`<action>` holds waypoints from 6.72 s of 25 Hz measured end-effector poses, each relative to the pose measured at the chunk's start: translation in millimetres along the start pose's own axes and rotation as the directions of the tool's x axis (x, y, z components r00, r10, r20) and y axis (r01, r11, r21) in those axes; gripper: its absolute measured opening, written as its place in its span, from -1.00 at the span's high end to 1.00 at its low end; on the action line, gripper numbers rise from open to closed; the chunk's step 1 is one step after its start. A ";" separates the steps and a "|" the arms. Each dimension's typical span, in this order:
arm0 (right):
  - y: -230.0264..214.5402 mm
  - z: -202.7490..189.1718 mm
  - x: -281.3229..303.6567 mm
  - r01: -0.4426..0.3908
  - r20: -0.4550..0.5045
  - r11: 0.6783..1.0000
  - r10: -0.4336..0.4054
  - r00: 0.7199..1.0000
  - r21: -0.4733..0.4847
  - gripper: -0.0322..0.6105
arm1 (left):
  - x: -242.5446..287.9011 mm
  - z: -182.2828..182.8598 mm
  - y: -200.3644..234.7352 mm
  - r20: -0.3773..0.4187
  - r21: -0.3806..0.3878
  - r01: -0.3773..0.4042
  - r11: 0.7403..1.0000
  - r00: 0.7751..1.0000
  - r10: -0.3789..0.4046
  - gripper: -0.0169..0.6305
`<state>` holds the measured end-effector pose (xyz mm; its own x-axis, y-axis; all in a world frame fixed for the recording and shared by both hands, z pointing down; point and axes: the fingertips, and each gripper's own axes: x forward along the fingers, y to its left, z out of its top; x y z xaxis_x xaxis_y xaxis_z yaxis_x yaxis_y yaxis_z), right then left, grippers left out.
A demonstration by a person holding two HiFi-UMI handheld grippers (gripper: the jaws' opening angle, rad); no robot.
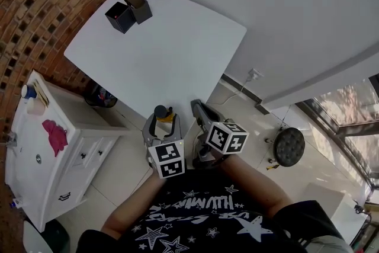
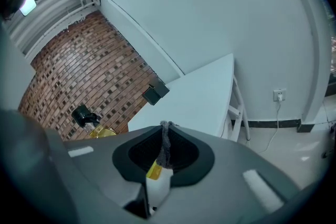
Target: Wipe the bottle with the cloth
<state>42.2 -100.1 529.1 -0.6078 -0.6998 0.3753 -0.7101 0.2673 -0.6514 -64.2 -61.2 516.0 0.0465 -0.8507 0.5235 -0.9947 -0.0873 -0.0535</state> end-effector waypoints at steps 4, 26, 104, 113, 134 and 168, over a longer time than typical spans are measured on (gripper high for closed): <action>1.0 0.3 2.3 -0.017 -0.011 1.000 0.016 1.000 -0.009 0.79 | -0.1 0.0 -0.8 0.010 -0.013 0.005 1.000 1.000 -0.005 0.19; 77.1 34.2 14.4 -0.479 -0.129 0.875 0.468 0.874 -0.068 0.79 | 1.5 8.8 -12.2 0.158 0.323 0.526 0.787 0.790 -0.593 0.18; 3.0 -4.3 15.0 -0.315 -0.203 0.949 0.312 0.928 0.022 0.79 | 18.2 13.7 2.3 0.061 -0.139 -0.166 0.976 0.983 0.175 -0.13; -3.6 2.5 16.2 -0.320 -0.209 0.947 0.318 0.925 0.023 0.79 | 19.9 11.7 13.9 0.020 -0.148 -0.252 0.956 0.966 0.257 0.15; 92.9 41.0 23.5 -0.593 -0.267 0.791 0.545 0.795 -0.152 0.79 | 21.2 19.7 -5.1 0.200 0.150 0.314 0.938 0.919 -0.340 0.25; 68.5 17.7 46.9 -0.452 -0.173 0.892 0.448 0.877 0.023 0.79 | -3.0 14.0 36.4 0.186 0.224 0.460 0.859 0.845 -0.501 0.12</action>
<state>-28.7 -126.4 490.4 -0.9128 -0.3794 0.1510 -0.3509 0.5395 -0.7654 -99.3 -69.1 500.6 0.5545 -0.7720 0.3109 -0.8130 -0.5823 0.0040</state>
